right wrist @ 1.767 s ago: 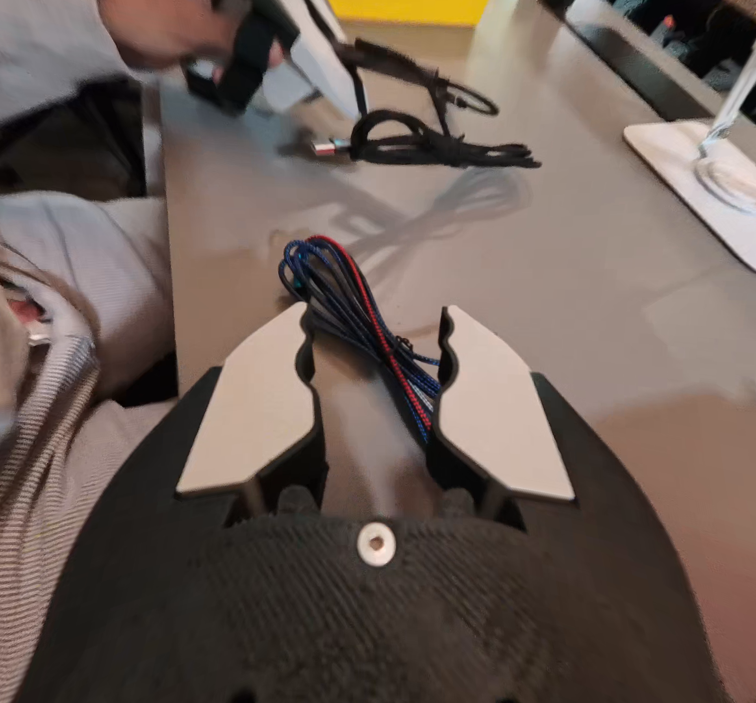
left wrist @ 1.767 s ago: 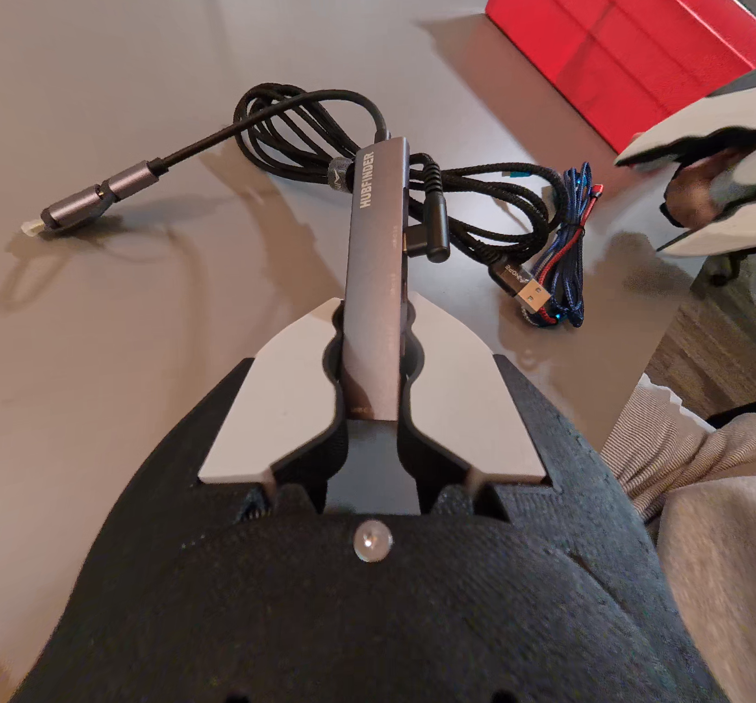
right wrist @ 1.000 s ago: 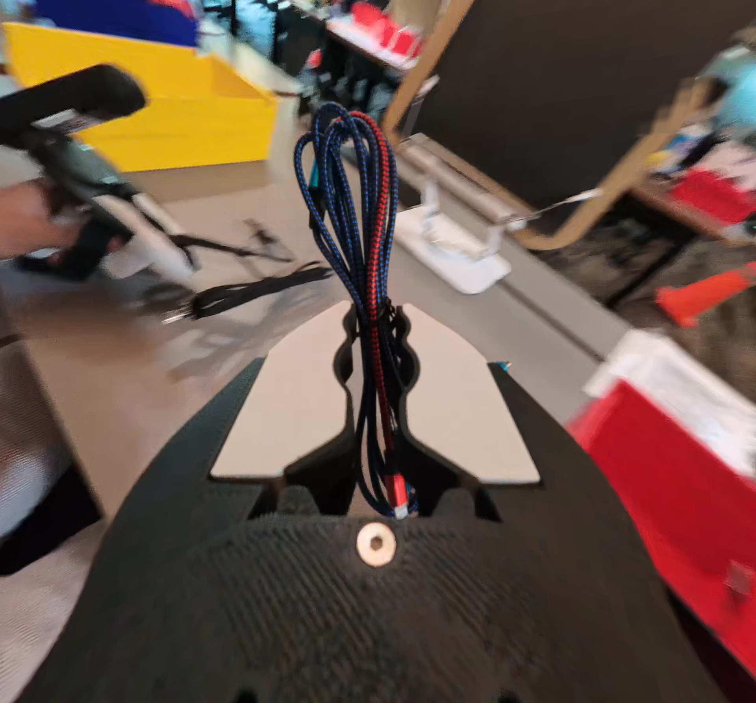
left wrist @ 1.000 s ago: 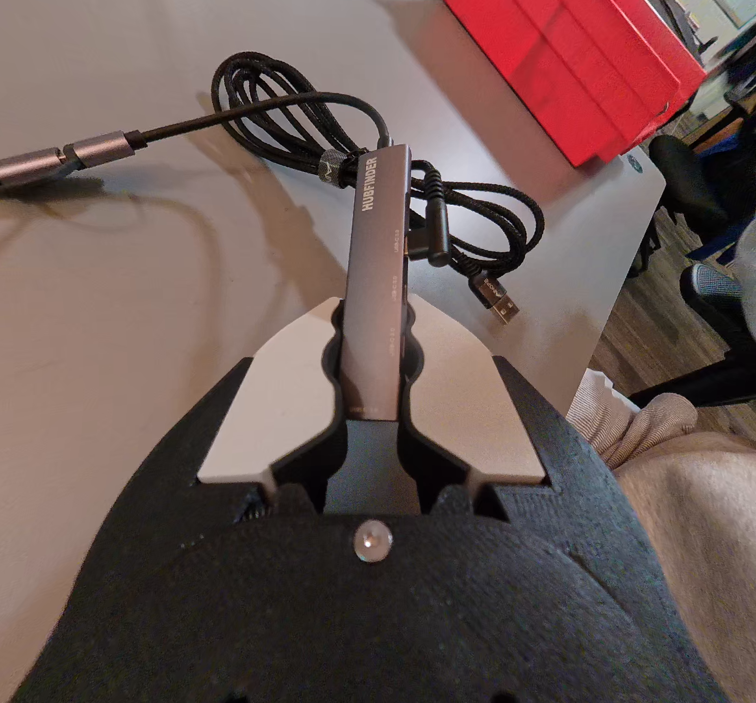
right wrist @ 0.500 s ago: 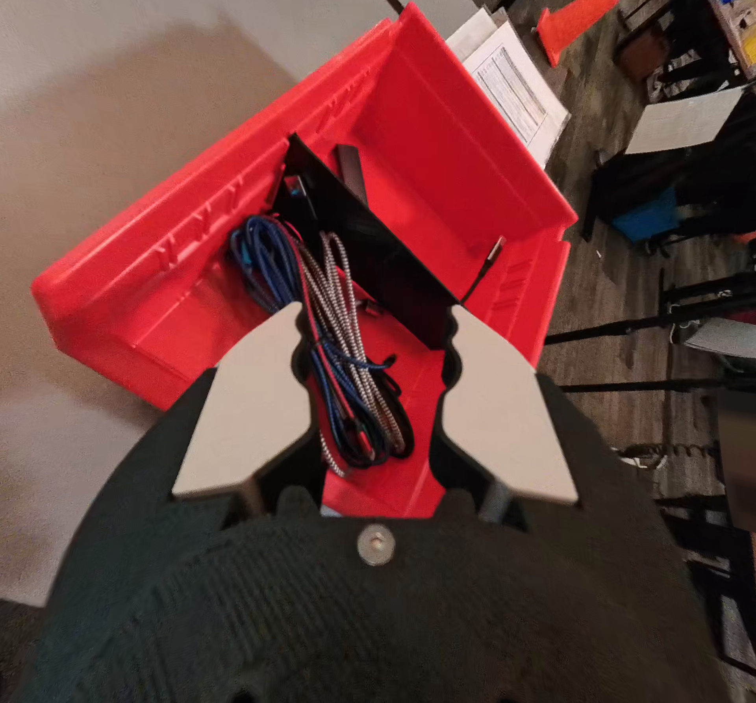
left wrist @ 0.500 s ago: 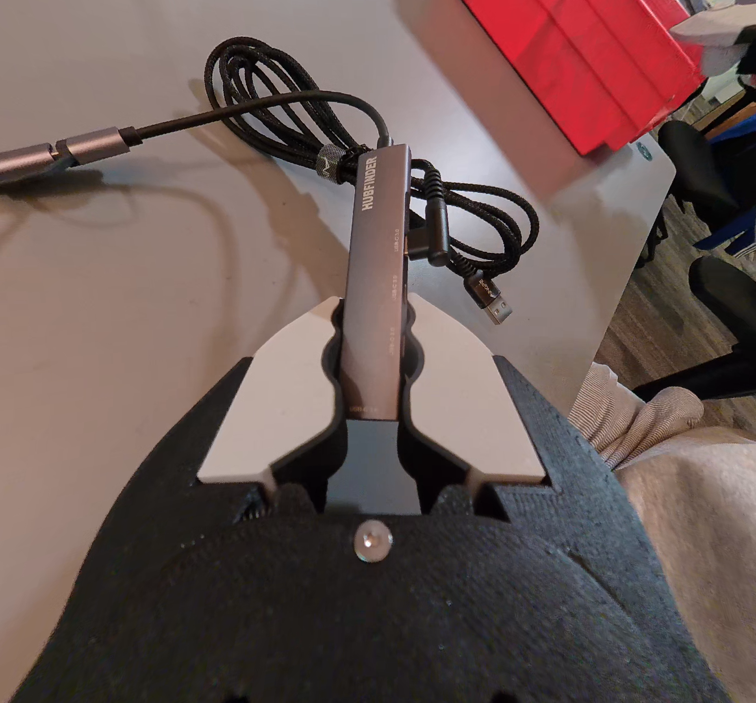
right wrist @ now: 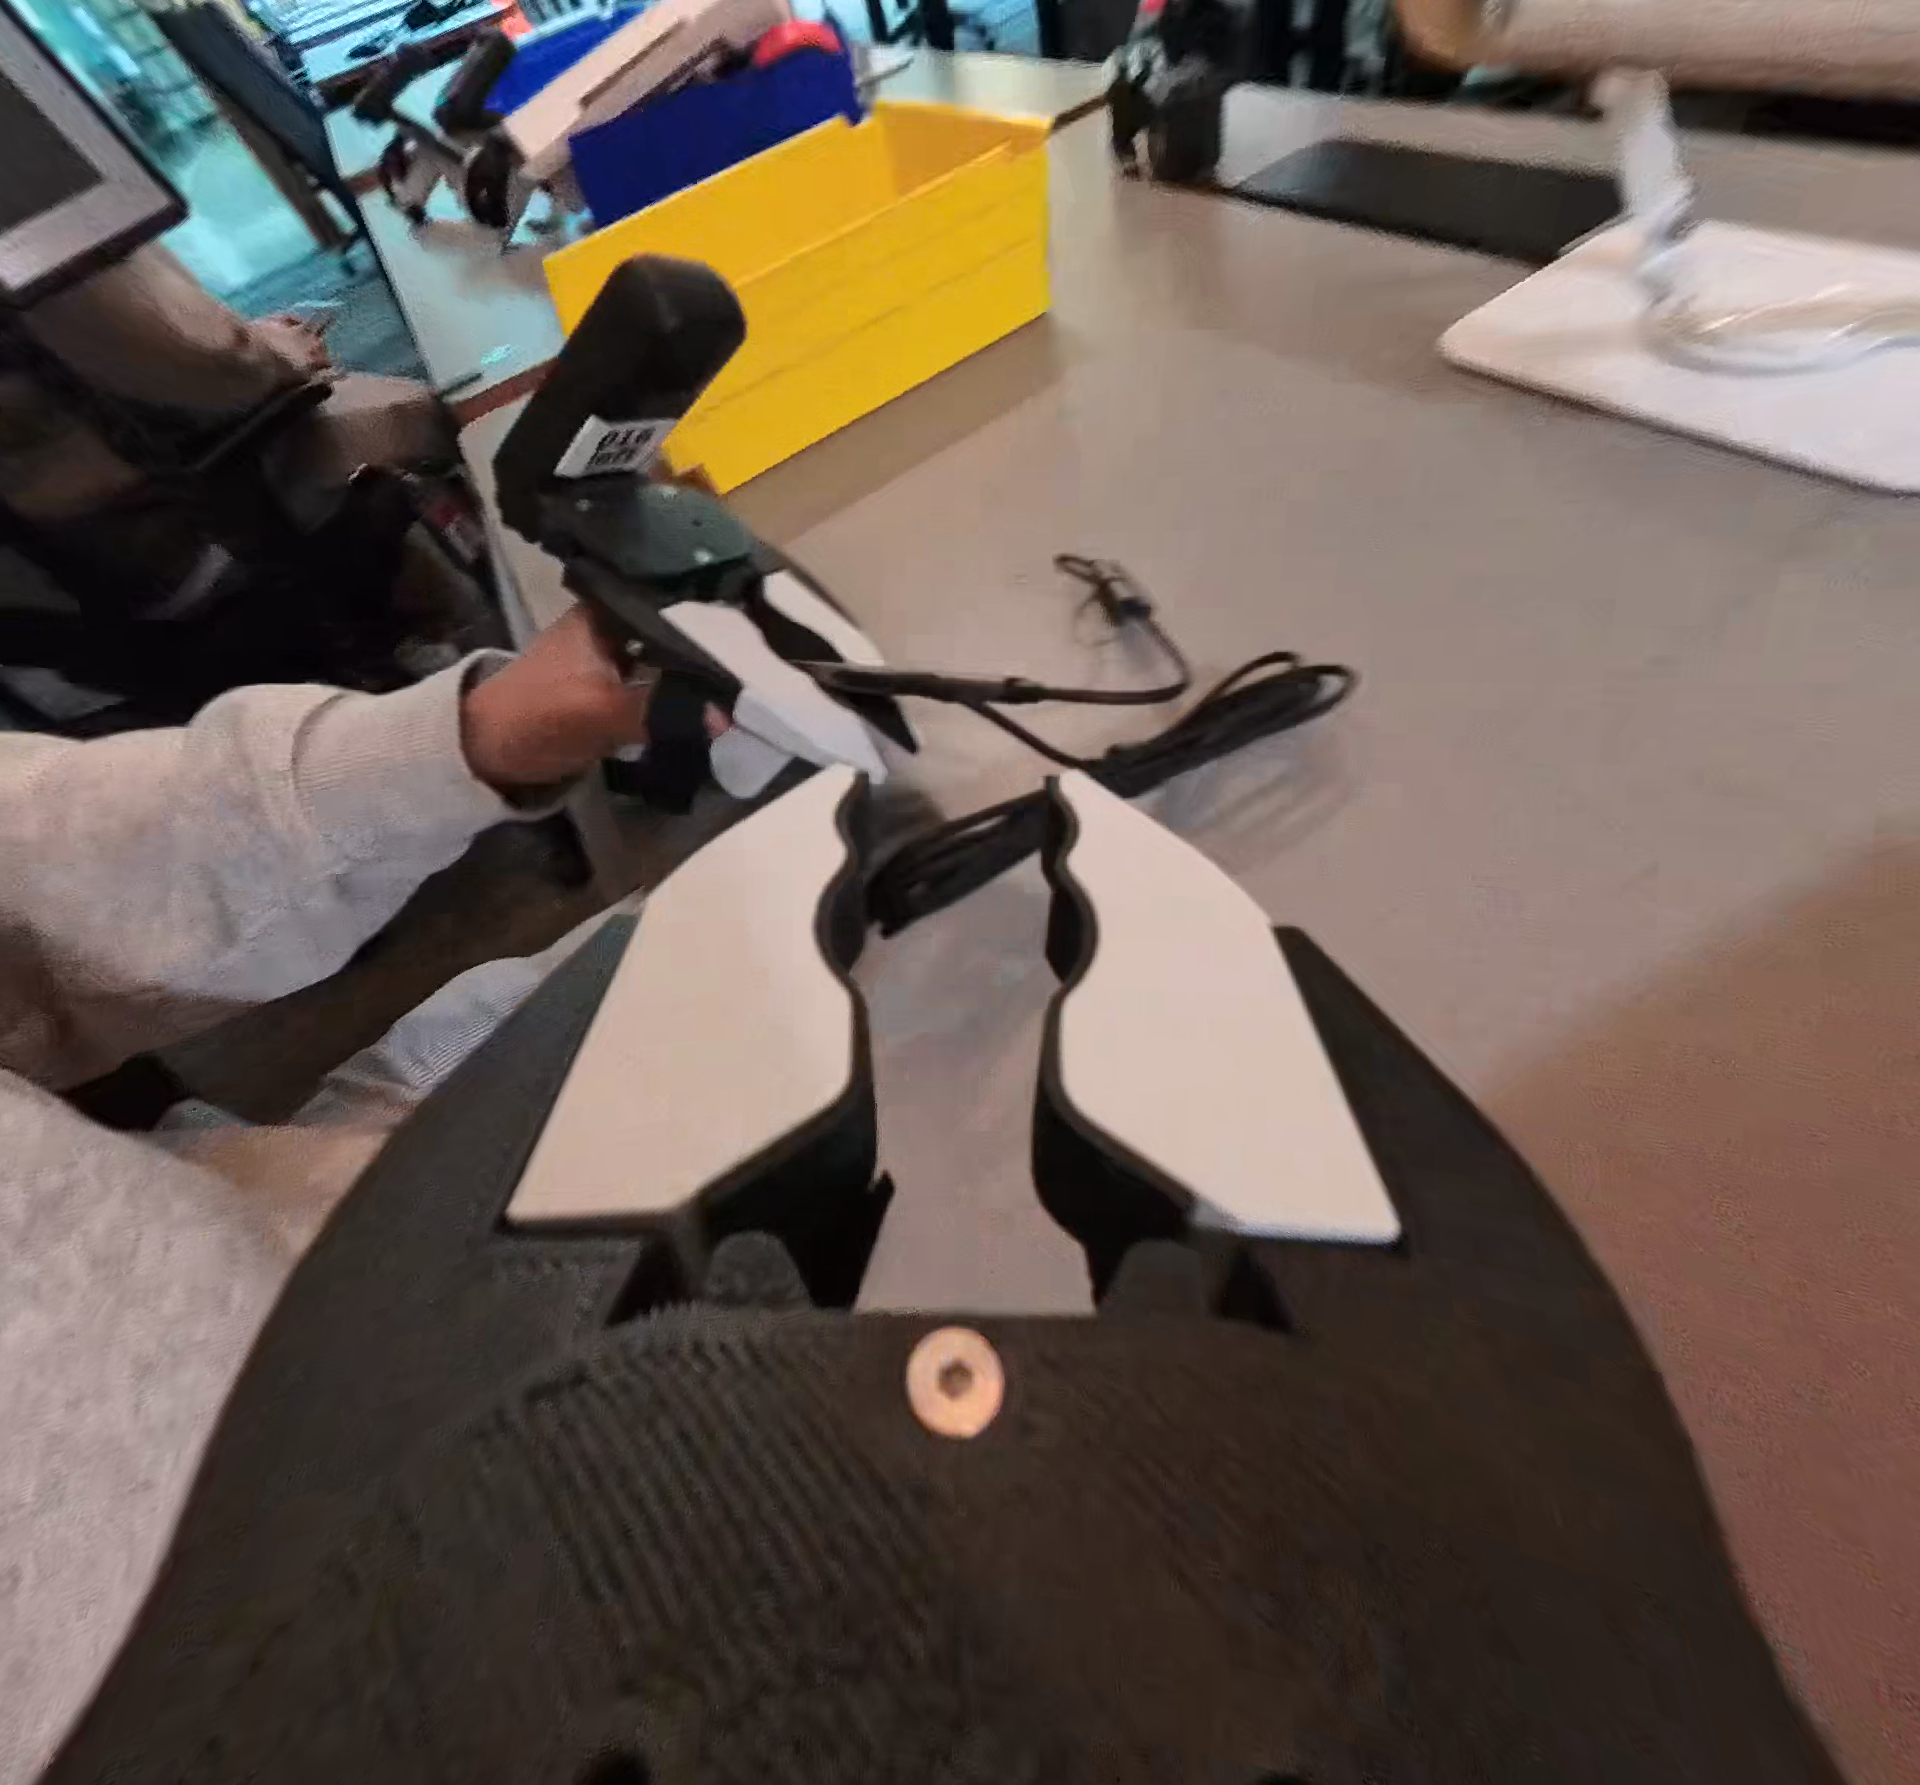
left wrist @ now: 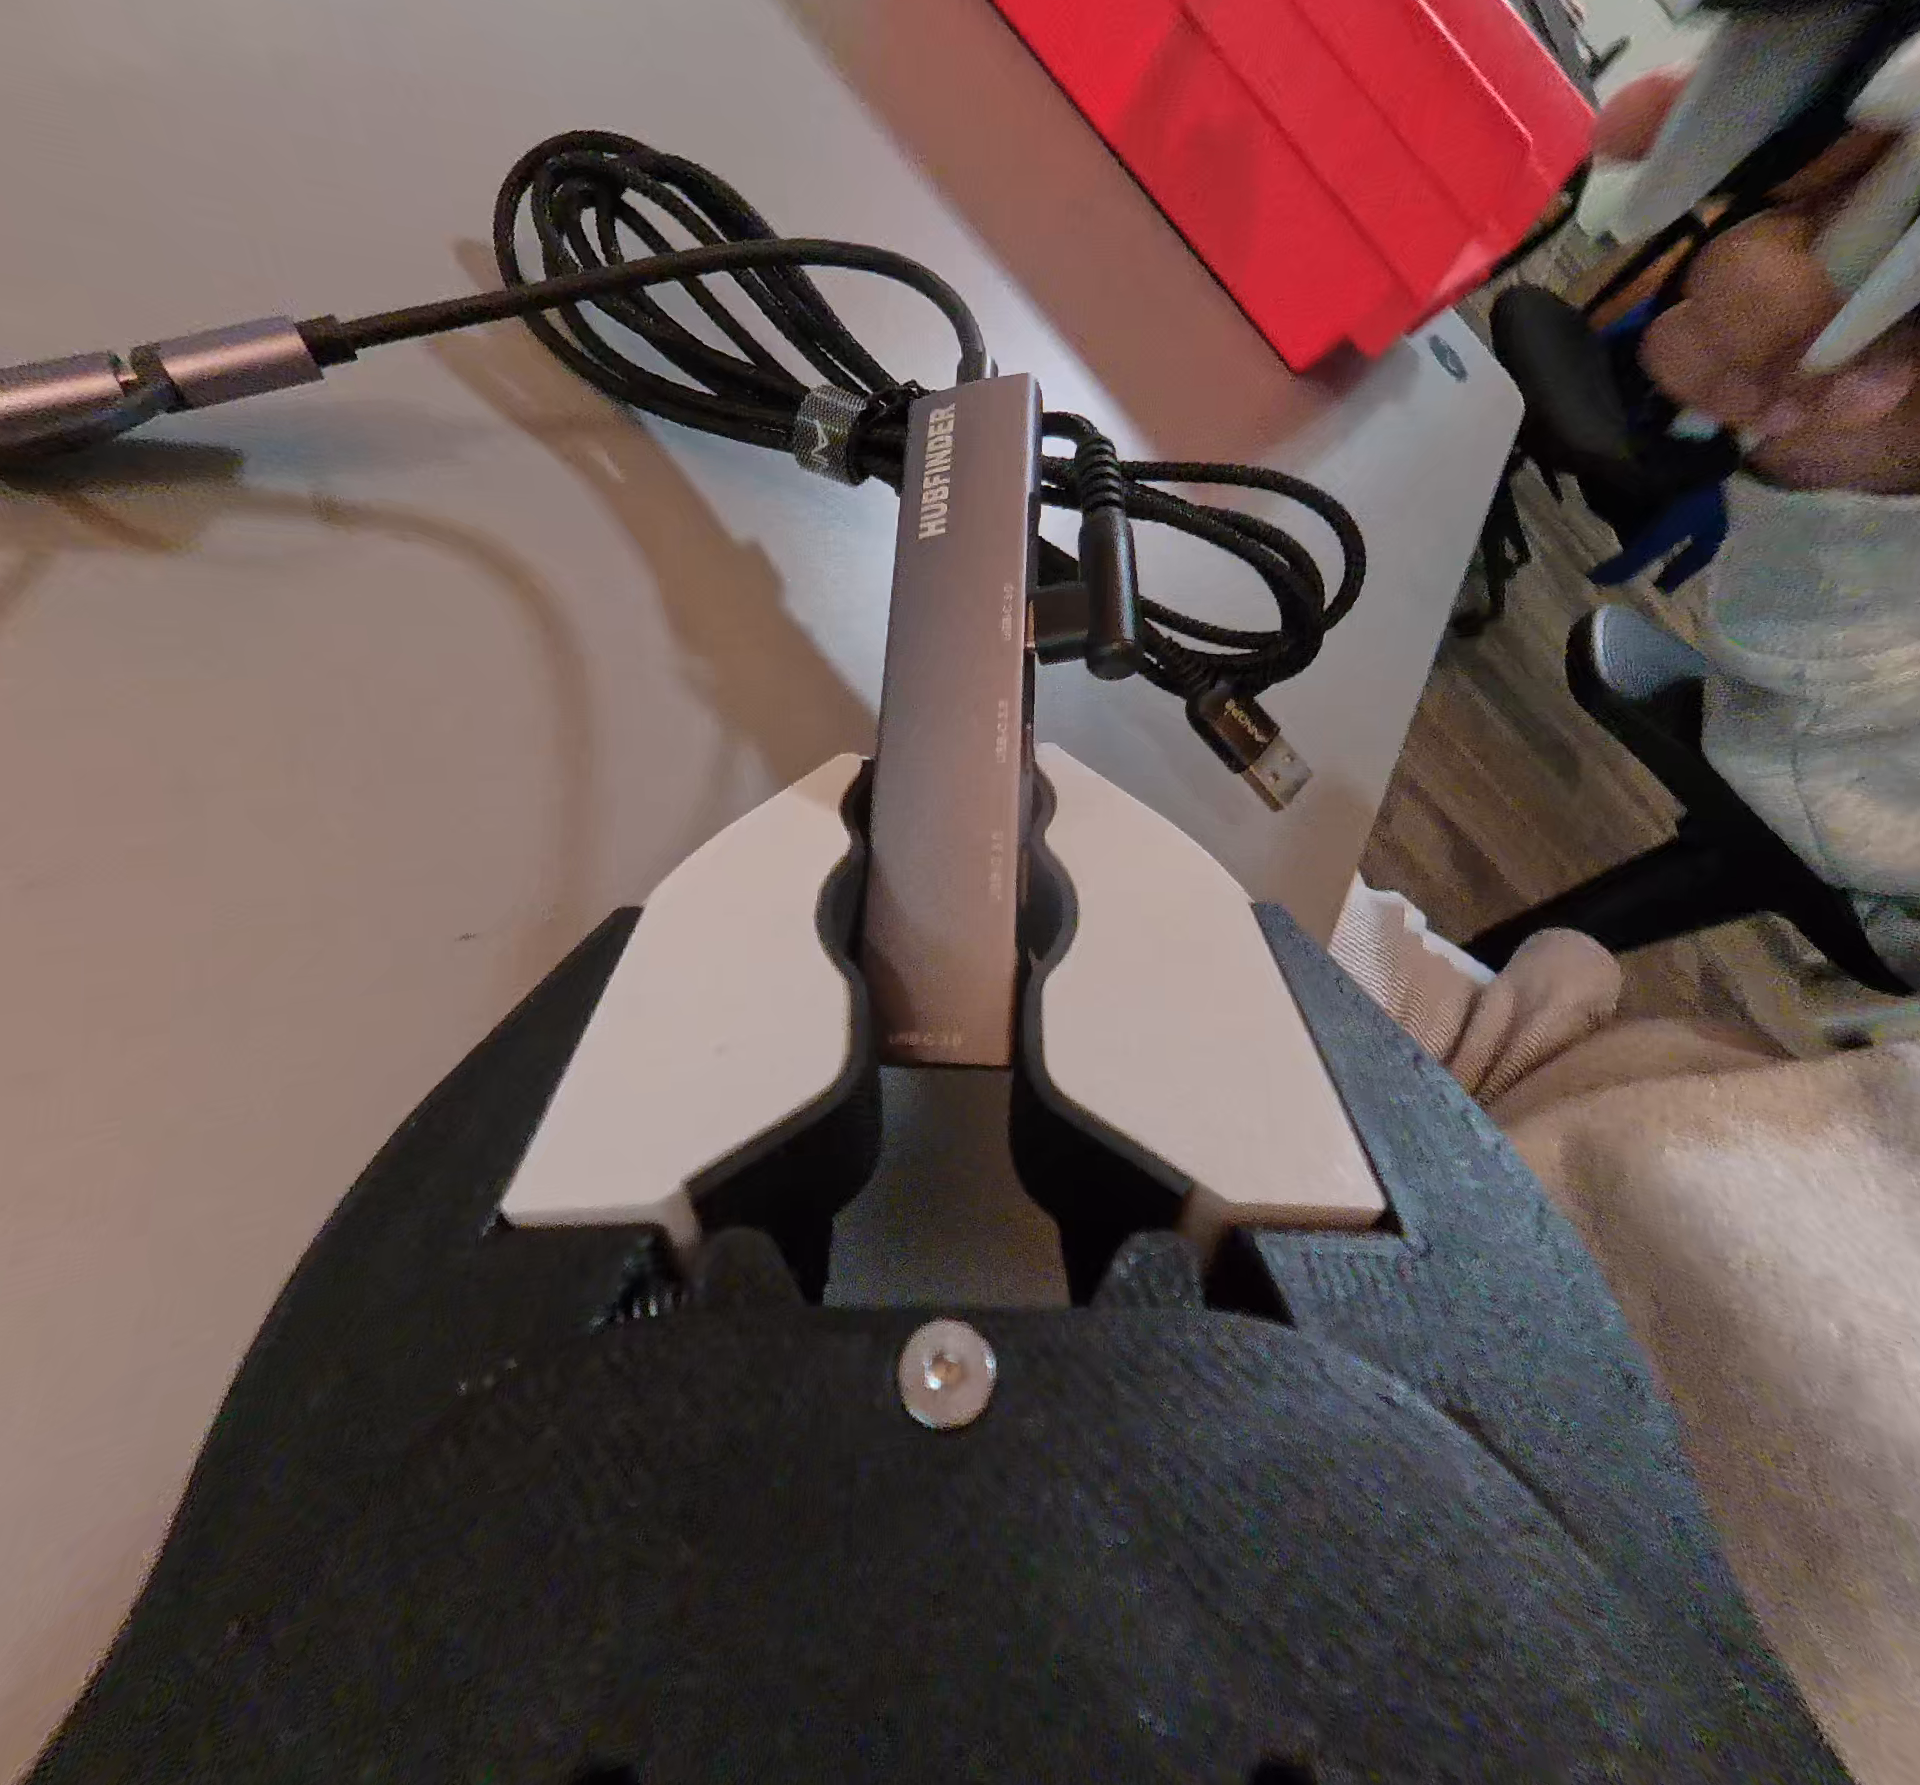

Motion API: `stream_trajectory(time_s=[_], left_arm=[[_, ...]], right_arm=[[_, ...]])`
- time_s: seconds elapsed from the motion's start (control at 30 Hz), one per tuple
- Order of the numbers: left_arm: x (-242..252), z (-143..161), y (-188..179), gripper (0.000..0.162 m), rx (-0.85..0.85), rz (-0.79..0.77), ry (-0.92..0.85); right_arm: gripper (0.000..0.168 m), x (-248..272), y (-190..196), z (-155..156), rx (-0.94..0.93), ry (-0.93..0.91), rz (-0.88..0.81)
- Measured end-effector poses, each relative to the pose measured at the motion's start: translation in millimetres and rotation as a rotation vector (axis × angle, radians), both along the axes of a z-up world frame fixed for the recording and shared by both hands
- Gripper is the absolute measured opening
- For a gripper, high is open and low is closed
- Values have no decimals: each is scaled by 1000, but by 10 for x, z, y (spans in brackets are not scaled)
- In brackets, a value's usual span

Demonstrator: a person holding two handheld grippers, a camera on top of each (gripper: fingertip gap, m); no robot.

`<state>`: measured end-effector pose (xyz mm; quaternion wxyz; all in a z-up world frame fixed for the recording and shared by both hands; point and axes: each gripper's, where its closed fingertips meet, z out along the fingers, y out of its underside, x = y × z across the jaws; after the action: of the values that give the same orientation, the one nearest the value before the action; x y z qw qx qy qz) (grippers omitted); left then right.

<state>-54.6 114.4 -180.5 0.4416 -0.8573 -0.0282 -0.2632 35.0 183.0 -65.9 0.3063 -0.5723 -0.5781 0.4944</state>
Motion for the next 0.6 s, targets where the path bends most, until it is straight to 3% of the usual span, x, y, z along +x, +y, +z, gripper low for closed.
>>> stream_trajectory(time_s=[0.13,0.2,0.27,0.4,0.6], left_arm=[[291,-48,57,26,-19,-56,109],[398,-56,82,26,-9,-74,198],[467,-48,110,26,10,-74,285],[444,59,166,26,83,-7,399],[413,136,187,26,135,43,442]], right_arm=[[35,-229,-490,-568,-21,-97,89],[24,-258,-574,-720,55,-134,87],[23,-276,-631,-773,56,-170,95],[21,-286,-689,-807,-162,-175,115],[39,-310,-639,-841,-375,-181,90]])
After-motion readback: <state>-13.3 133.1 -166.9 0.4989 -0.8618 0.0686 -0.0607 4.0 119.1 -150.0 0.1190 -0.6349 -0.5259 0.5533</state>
